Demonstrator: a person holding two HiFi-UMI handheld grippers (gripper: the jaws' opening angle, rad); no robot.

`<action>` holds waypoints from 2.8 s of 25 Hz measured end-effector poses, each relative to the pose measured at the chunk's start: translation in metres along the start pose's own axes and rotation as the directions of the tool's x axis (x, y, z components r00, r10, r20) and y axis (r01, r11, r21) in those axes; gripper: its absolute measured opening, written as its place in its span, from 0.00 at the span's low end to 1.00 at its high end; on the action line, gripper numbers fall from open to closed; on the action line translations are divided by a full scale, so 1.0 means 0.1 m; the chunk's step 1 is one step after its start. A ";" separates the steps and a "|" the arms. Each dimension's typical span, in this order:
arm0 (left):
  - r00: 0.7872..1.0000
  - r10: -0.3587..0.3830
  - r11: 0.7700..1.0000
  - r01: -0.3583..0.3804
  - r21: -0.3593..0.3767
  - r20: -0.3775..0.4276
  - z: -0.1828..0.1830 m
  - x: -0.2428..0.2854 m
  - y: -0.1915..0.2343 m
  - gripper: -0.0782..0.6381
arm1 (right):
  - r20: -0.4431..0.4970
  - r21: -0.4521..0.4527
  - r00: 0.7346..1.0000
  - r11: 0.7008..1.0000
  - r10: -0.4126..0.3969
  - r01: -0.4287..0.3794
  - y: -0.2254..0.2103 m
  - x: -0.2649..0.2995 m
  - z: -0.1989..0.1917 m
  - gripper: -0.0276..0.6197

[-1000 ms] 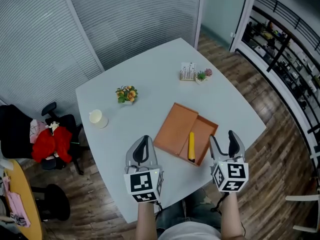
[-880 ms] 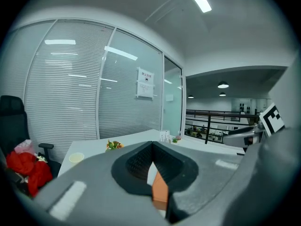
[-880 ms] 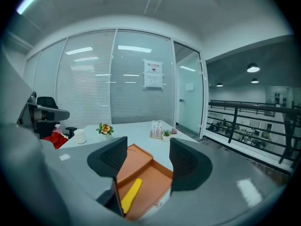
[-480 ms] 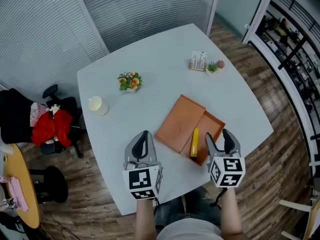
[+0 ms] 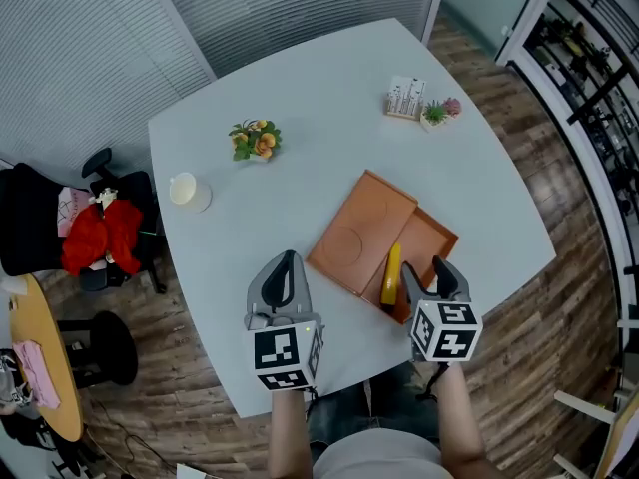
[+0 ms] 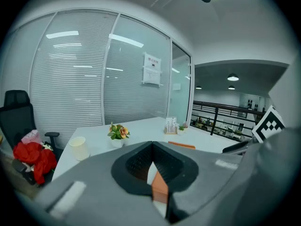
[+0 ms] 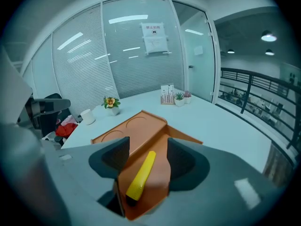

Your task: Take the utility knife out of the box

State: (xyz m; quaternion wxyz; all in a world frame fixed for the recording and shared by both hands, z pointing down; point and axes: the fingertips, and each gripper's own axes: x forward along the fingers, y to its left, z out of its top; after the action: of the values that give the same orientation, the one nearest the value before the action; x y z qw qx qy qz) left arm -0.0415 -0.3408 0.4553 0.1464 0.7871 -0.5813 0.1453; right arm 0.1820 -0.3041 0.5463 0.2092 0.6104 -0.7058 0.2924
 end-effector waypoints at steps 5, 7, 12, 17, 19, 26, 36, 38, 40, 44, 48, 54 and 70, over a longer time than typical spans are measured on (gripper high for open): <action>1.000 0.006 1.000 -0.006 -0.010 -0.027 -0.11 0.04 0.01 0.11 | -0.080 0.010 0.997 1.000 0.008 -0.007 0.04 0.12 -0.17 0.46; 0.999 0.010 1.000 -0.010 -0.014 -0.038 -0.16 0.05 0.01 0.11 | -0.109 0.014 0.994 1.000 0.014 -0.012 0.06 0.16 -0.24 0.46; 0.998 0.021 0.999 -0.023 -0.023 -0.059 -0.26 0.06 0.05 0.11 | -0.178 0.017 0.984 1.000 0.018 -0.015 0.11 0.27 -0.39 0.45; 0.996 0.038 0.999 -0.040 -0.034 -0.077 -0.38 0.05 0.10 0.11 | -0.231 0.035 0.972 0.999 0.032 -0.024 0.16 0.35 -0.53 0.42; 0.996 0.042 0.998 -0.045 -0.038 -0.084 -0.41 0.04 0.11 0.11 | -0.247 0.052 0.968 0.998 0.034 -0.022 0.16 0.38 -0.57 0.42; 0.992 0.052 0.997 -0.058 -0.052 -0.111 -0.54 0.04 0.16 0.11 | -0.333 0.059 0.942 0.998 0.027 -0.008 0.17 0.49 -0.74 0.39; 0.988 0.064 0.995 -0.074 -0.067 -0.138 -0.67 0.05 0.23 0.11 | -0.449 0.025 0.894 1.000 0.000 0.013 0.17 0.59 -0.91 0.36; 0.988 0.068 0.994 -0.079 -0.072 -0.141 -0.69 0.05 0.25 0.11 | -0.477 0.005 0.879 1.000 -0.013 0.017 0.17 0.60 -0.94 0.36; 0.987 0.072 0.994 -0.084 -0.076 -0.145 -0.71 0.05 0.27 0.11 | -0.502 -0.016 0.865 0.999 -0.033 0.029 0.16 0.61 -0.96 0.36; 0.986 0.079 0.992 -0.091 -0.082 -0.149 -0.73 0.04 0.31 0.11 | -0.552 -0.055 0.833 0.998 -0.045 0.018 0.18 0.63 -1.02 0.36; 0.985 0.088 0.991 -0.102 -0.087 -0.147 -0.73 0.00 0.36 0.11 | -0.592 -0.066 0.804 0.998 -0.049 0.012 0.20 0.65 -1.06 0.36; 0.985 0.090 0.989 -0.106 -0.101 -0.149 -0.75 0.01 0.37 0.11 | -0.634 -0.113 0.766 0.993 -0.106 0.044 0.16 0.74 -1.08 0.36; 0.987 0.085 0.989 -0.101 -0.112 -0.139 -0.74 -0.03 0.39 0.11 | -0.637 -0.134 0.758 0.989 -0.137 0.066 0.12 0.74 -1.06 0.29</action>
State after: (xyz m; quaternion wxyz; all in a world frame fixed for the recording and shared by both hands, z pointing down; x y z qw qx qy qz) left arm -0.0841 -0.3196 0.5241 0.2247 0.7375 -0.6138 0.1697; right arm 0.1511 -0.2869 0.6719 0.4855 0.4987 -0.5709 0.4356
